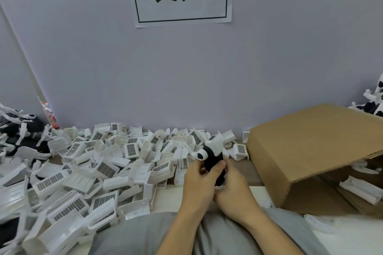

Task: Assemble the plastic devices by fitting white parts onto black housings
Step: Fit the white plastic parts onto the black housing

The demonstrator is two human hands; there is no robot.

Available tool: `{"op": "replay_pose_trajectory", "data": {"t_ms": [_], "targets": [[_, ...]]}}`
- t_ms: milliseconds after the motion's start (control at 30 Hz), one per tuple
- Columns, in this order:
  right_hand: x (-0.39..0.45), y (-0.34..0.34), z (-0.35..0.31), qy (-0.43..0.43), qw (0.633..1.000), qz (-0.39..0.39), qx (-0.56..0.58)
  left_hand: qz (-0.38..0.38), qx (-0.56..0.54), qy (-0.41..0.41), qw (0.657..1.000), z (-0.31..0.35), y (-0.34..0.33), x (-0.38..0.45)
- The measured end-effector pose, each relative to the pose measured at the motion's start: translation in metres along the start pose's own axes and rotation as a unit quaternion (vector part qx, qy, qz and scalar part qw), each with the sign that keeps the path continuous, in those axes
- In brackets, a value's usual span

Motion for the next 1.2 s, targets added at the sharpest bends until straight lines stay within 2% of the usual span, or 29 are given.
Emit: {"op": "replay_pose_trajectory", "data": {"t_ms": [267,400,567,700,800,1033,1133,1200], "targets": [[0.004,0.005,0.008,-0.049,0.987,0.082,0.132,-0.019,0.060,-0.070,0.996,-0.001,0.003,-0.001],[0.001,0.006,0.007,-0.051,0.974,0.069,0.210,-0.033,0.150,-0.141,0.978,-0.002,0.002,-0.005],[0.008,0.006,0.005,-0.060,0.977,0.122,0.165,-0.039,0.196,-0.179,0.963,-0.001,0.003,-0.005],[0.010,0.007,0.007,-0.061,0.978,0.178,0.092,-0.049,0.195,-0.172,0.964,0.000,0.003,-0.006],[0.012,0.010,0.008,-0.074,0.972,0.206,0.085,-0.067,0.192,-0.165,0.965,0.001,0.001,-0.007],[0.015,0.009,0.008,-0.086,0.966,0.176,0.171,-0.041,0.203,-0.135,0.969,-0.004,0.003,-0.004],[0.012,0.005,0.008,-0.084,0.967,0.131,0.200,-0.003,0.150,-0.127,0.980,-0.002,0.003,-0.003],[0.010,0.002,0.008,-0.103,0.969,0.100,0.203,0.052,0.085,-0.076,0.992,0.003,0.005,0.000]]}}
Point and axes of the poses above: each hand's wrist, its own x-axis towards the middle knuckle, its own y-axis out of the back of the hand, z = x × y, the point moved 1 cm from there along x, towards the middle knuckle, and after that the axes turned 8 degrees about z, right-handed, at the moved point
